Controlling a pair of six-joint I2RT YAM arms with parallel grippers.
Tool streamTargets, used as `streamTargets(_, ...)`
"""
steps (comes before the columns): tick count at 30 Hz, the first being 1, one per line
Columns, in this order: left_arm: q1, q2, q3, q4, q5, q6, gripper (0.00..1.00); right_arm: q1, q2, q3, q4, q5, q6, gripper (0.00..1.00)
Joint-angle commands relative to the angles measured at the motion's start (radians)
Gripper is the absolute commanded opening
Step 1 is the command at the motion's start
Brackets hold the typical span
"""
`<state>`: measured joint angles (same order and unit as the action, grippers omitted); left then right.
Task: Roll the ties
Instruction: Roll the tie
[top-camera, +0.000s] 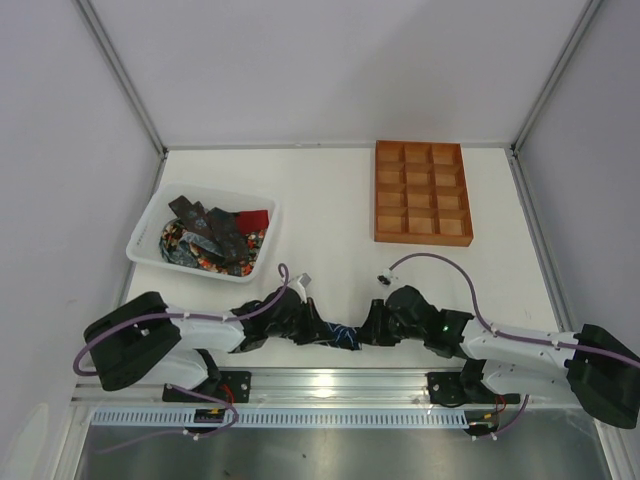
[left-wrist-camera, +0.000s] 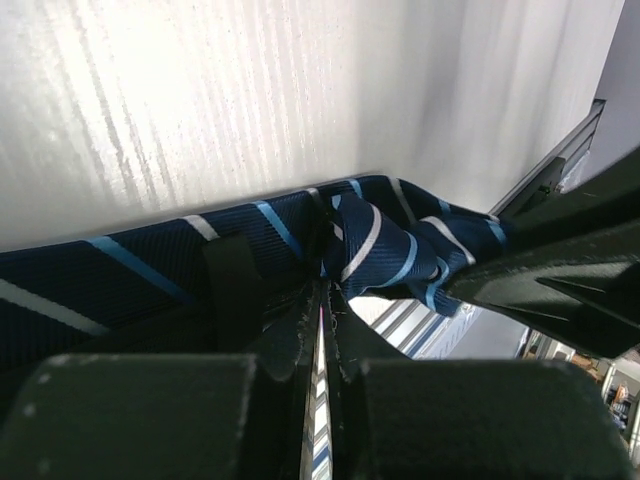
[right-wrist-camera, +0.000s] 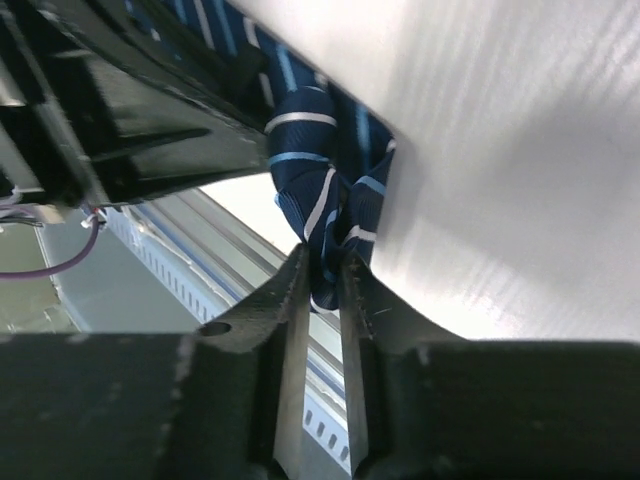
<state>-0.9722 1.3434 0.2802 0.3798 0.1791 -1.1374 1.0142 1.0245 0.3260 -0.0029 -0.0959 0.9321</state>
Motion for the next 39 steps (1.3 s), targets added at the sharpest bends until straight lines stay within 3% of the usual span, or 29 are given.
streamTargets(1,-0.003,0.028,0.043,0.002,0.007,0.044,0.07,0.001,-0.006,0.085,-0.063,-0.005,-0.033,0.19)
streamTargets(8,-0.017,0.085,0.08,0.011,0.023,0.054,0.06,0.003,0.042,0.182,-0.147,-0.022,-0.05,0.12)
streamTargets(13,-0.017,0.105,0.096,0.002,0.034,0.07,0.05,0.007,0.137,0.281,-0.253,-0.039,-0.088,0.0)
streamTargets(22,-0.017,-0.044,0.063,-0.163,-0.046,0.129,0.06,0.011,0.097,0.332,-0.397,-0.028,-0.188,0.0)
streamTargets(30,-0.017,-0.173,0.094,-0.266,-0.084,0.176,0.11,0.011,0.157,0.412,-0.517,-0.039,-0.292,0.0)
streamTargets(39,-0.017,-0.116,0.134,-0.203,-0.053,0.188,0.13,0.037,0.302,0.542,-0.609,-0.021,-0.315,0.0)
